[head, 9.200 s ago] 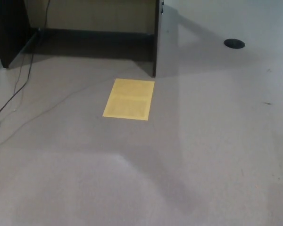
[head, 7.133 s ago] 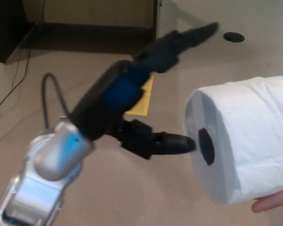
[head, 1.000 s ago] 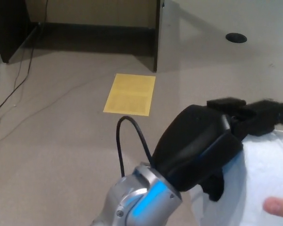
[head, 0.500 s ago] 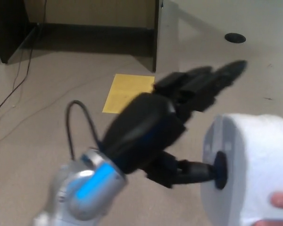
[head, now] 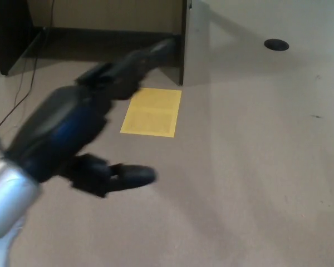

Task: A person is holding a toilet paper roll and the robot extends its left hand to grab the roll by inserting its thumb into the gap in the middle and brings its hand down by its side. Then it extends its arm again to hand the toilet paper roll back to the person.

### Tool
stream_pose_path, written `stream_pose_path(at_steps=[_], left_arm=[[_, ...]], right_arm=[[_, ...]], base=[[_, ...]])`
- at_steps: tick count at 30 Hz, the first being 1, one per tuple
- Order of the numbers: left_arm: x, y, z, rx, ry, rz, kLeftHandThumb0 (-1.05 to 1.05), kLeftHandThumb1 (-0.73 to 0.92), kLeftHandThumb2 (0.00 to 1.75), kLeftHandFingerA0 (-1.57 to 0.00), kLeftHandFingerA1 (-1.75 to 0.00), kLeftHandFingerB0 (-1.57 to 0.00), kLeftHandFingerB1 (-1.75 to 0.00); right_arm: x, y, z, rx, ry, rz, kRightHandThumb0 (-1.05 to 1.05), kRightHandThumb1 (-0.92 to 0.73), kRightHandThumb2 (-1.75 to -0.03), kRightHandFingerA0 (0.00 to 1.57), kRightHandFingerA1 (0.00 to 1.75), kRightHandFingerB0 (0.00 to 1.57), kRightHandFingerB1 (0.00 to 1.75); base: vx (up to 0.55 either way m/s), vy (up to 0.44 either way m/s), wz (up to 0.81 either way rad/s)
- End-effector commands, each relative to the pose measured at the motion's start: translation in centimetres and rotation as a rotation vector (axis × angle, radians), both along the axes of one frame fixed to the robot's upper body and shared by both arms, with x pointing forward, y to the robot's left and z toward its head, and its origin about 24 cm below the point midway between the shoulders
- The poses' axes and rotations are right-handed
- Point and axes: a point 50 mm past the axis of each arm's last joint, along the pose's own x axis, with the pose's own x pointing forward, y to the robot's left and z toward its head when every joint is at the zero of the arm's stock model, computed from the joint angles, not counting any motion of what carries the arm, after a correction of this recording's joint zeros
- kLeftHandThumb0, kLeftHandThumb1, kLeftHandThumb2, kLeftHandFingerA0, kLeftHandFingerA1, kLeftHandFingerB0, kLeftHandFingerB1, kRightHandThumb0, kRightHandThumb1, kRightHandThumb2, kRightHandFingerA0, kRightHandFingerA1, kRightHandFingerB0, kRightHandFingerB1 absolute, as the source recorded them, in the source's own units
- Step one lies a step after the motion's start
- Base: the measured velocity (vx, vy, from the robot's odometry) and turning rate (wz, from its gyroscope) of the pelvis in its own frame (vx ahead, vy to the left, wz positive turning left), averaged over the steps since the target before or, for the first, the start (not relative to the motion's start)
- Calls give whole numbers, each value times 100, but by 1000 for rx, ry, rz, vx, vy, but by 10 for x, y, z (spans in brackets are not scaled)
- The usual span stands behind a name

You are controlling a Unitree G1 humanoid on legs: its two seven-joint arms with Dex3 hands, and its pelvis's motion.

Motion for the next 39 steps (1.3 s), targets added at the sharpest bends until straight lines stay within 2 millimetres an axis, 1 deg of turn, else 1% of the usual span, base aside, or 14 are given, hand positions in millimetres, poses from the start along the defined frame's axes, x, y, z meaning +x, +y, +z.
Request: stream_pose_path(at_steps=[1, 5, 6, 12, 13, 15, 18, 20, 24, 25, 26, 27, 30, 39], left_arm=[[-35, 83, -92, -204, 339, 86, -35, 27, 69, 0, -29, 0, -20], [-60, 110, -145, -218, 482, 245, -9, 24, 52, -1, -40, -3, -29], [-66, 120, -162, -210, 520, 310, -35, 29, 67, -1, -24, -5, -23], [-124, 168, -248, -93, 735, 703, -17, 30, 82, 0, -49, 0, -48], [-135, 172, -258, -49, 773, 753, -33, 37, 56, -18, -35, -11, -30], [-146, 176, -267, -21, 825, 795, -34, 38, 57, -18, -35, -12, -30], [-164, 185, -282, 22, 909, 873, -15, 33, 85, -8, -51, -8, -50], [-163, 186, -283, 19, 902, 877, -31, 42, 57, -27, -35, -26, -33], [-161, 187, -290, 6, 938, 892, -15, 48, 54, -34, -37, -34, -32], [-160, 190, -293, 19, 972, 905, -12, 33, 80, -25, -53, -22, -49], [-159, 191, -294, 25, 979, 903, -14, 50, 55, -35, -37, -35, -32], [-159, 191, -294, 16, 984, 897, -10, 33, 82, -22, -53, -23, -51], [-160, 195, -296, 11, 998, 911, -15, 49, 56, -36, -39, -35, -33], [-163, 197, -298, 39, 982, 907, -13, 53, 56, -38, -37, -39, -33]], right_arm=[[-3, -23, 7, -37, 3, -41, -36, -63, -59, 80, 64, 44, 37], [-2, -23, 8, -31, -7, -41, -37, -62, -58, 79, 66, 46, 37], [-1, -23, 9, -31, -9, -43, -36, -62, -58, 79, 66, 46, 37], [-3, -25, 8, -30, -7, -49, -36, -63, -59, 79, 65, 44, 36], [-6, -27, 8, -41, 4, -44, -37, -63, -59, 80, 63, 44, 36], [-9, -26, 6, -44, 14, -38, -44, -50, -79, 77, 72, 38, 49], [-13, -22, 3, -30, 24, -37, -36, -63, -58, 78, 65, 44, 37], [-13, -21, 2, -26, 23, -40, -35, -63, -58, 77, 64, 45, 37], [-11, -23, 3, -29, 24, -49, -34, -63, -59, 79, 65, 46, 37], [-10, -23, 4, -29, 22, -51, -35, -63, -59, 80, 65, 45, 37], [-9, -23, 4, -31, 22, -51, -42, -50, -78, 78, 73, 39, 48], [-9, -23, 4, -31, 24, -51, -35, -63, -60, 80, 65, 44, 37], [-10, -22, 3, -33, 29, -39, -36, -63, -59, 80, 63, 43, 37], [-11, -22, 3, -28, 32, -42, -43, -50, -79, 78, 72, 38, 48]], base=[[0, 0, 0], [0, 0, 0], [0, 0, 0], [0, 0, 0], [0, 0, 0], [0, 0, 0], [0, 0, 0], [0, 0, 0], [0, 0, 0], [0, 0, 0], [0, 0, 0], [0, 0, 0], [0, 0, 0], [0, 0, 0]])
